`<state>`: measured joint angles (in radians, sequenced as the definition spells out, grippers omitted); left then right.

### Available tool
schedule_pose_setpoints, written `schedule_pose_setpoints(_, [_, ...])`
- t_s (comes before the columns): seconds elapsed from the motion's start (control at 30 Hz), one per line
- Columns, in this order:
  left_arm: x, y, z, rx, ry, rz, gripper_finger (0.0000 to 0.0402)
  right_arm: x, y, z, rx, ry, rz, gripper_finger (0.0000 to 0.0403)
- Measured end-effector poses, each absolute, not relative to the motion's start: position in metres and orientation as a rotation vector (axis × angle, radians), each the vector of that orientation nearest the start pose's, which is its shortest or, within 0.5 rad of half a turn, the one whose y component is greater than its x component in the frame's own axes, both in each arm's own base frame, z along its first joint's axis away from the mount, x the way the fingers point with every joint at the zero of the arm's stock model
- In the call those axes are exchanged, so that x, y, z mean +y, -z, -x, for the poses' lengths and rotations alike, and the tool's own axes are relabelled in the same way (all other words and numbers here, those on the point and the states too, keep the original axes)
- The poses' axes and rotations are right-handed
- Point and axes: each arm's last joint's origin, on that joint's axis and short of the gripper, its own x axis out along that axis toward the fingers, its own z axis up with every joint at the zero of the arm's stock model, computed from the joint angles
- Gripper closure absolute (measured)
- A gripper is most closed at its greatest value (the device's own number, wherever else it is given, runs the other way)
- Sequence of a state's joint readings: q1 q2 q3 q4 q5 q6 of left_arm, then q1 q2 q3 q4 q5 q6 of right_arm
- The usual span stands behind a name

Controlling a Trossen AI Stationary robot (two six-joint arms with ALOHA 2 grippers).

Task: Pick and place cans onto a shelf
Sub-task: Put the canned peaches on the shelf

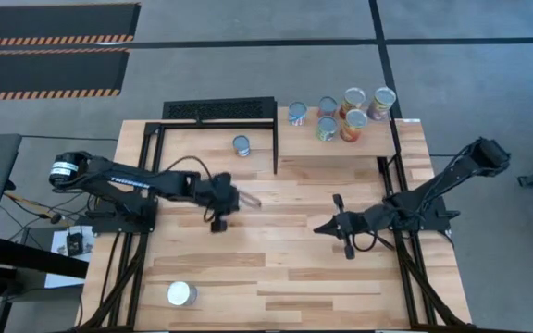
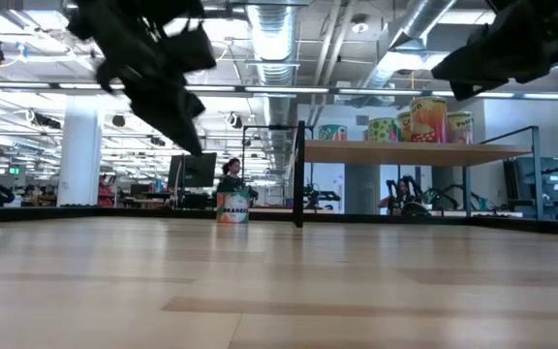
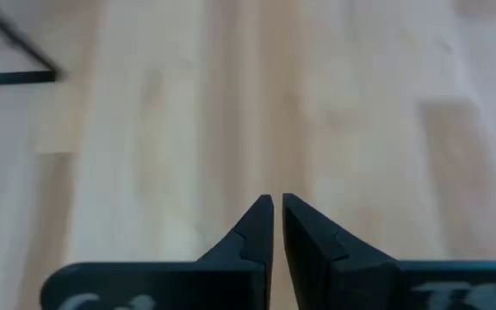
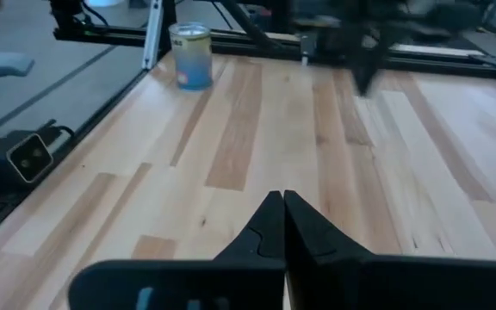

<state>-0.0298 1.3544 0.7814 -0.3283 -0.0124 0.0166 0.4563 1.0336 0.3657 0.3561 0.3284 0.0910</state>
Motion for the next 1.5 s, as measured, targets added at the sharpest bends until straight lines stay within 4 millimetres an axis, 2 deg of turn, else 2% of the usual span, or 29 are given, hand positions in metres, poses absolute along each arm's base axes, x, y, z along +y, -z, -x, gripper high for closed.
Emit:
schedule_pose_setpoints(0.2, [-0.069,-0.232,-0.25,1.046,0.175,-0.073,0.0384,0.082,-0.191,-0.185,0.306,-0.096,0.007,0.0394])
schedule_pose_setpoints(0.4, [-0.126,-0.259,-0.223,1.167,0.243,-0.024,0.0373,0.082,-0.191,-0.186,0.306,-0.095,0.007,0.0392])
schedule_pose_setpoints(0.6, [-0.164,-0.27,-0.198,1.205,0.242,0.122,0.0335,0.082,-0.191,-0.186,0.306,-0.095,0.005,0.0392])
schedule_pose_setpoints(0.73, [-0.178,-0.269,-0.184,1.247,0.217,0.193,0.0315,0.082,-0.192,-0.186,0.304,-0.095,0.003,0.0393])
schedule_pose_setpoints(0.87, [-0.188,-0.264,-0.179,1.273,0.194,0.195,0.0308,0.082,-0.192,-0.186,0.304,-0.094,-0.002,0.0392])
schedule_pose_setpoints(1.13, [-0.198,-0.237,-0.186,1.379,0.133,0.119,0.0308,0.082,-0.192,-0.186,0.304,-0.093,-0.011,0.0393])
schedule_pose_setpoints(1.5, [-0.202,-0.233,-0.188,1.407,0.167,0.135,0.0308,0.082,-0.191,-0.186,0.308,-0.093,-0.011,0.0392])
